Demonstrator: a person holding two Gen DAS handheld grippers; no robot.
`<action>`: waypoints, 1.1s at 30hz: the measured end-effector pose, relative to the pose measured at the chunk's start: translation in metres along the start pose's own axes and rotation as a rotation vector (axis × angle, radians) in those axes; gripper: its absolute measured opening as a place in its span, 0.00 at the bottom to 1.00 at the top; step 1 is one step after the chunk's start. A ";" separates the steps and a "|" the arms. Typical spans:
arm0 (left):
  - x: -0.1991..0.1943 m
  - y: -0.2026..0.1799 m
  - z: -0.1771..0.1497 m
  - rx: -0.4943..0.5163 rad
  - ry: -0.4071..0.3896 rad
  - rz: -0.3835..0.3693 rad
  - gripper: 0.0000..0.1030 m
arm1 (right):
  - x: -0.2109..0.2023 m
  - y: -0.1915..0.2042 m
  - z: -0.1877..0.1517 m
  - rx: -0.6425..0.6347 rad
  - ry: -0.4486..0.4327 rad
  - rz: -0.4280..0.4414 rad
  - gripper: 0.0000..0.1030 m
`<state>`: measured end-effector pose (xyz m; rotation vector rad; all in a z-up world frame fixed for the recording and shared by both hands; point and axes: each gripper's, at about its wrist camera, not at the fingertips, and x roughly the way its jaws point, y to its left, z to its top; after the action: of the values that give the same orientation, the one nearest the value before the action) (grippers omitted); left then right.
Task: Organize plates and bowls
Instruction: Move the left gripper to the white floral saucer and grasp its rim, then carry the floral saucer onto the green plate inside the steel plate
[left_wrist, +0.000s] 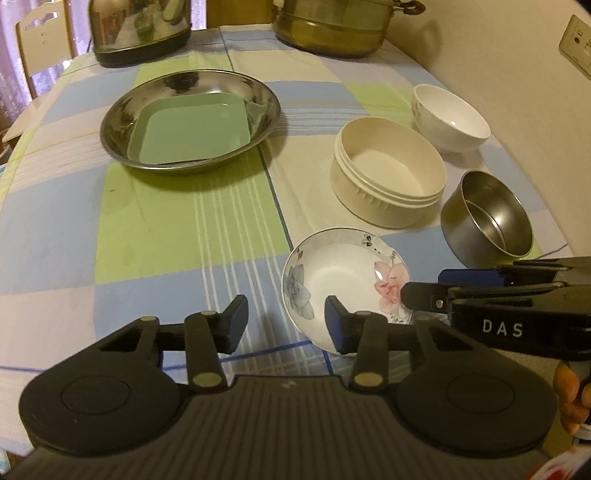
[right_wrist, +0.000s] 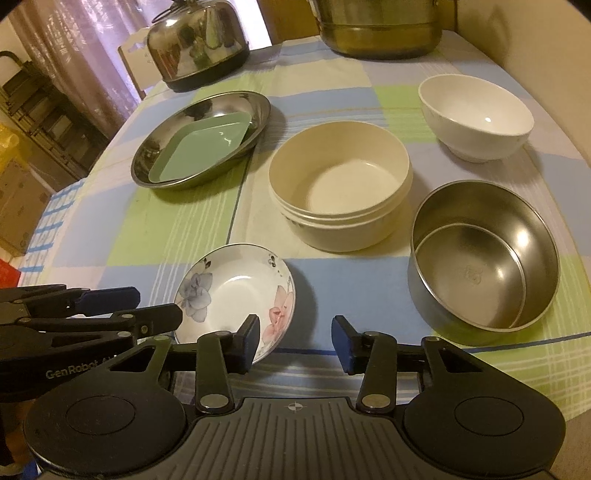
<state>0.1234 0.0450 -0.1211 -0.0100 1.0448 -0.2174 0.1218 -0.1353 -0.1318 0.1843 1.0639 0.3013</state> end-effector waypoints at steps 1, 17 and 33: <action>0.002 0.001 0.002 0.006 0.003 -0.005 0.39 | 0.001 0.001 0.000 0.003 -0.001 -0.002 0.42; 0.022 0.006 0.013 0.090 0.049 -0.062 0.32 | 0.013 0.005 0.000 0.074 0.005 -0.022 0.30; 0.031 0.007 0.016 0.109 0.074 -0.106 0.14 | 0.018 0.011 0.000 0.076 0.017 -0.042 0.09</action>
<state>0.1535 0.0448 -0.1408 0.0413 1.1062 -0.3734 0.1282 -0.1189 -0.1435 0.2277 1.0952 0.2247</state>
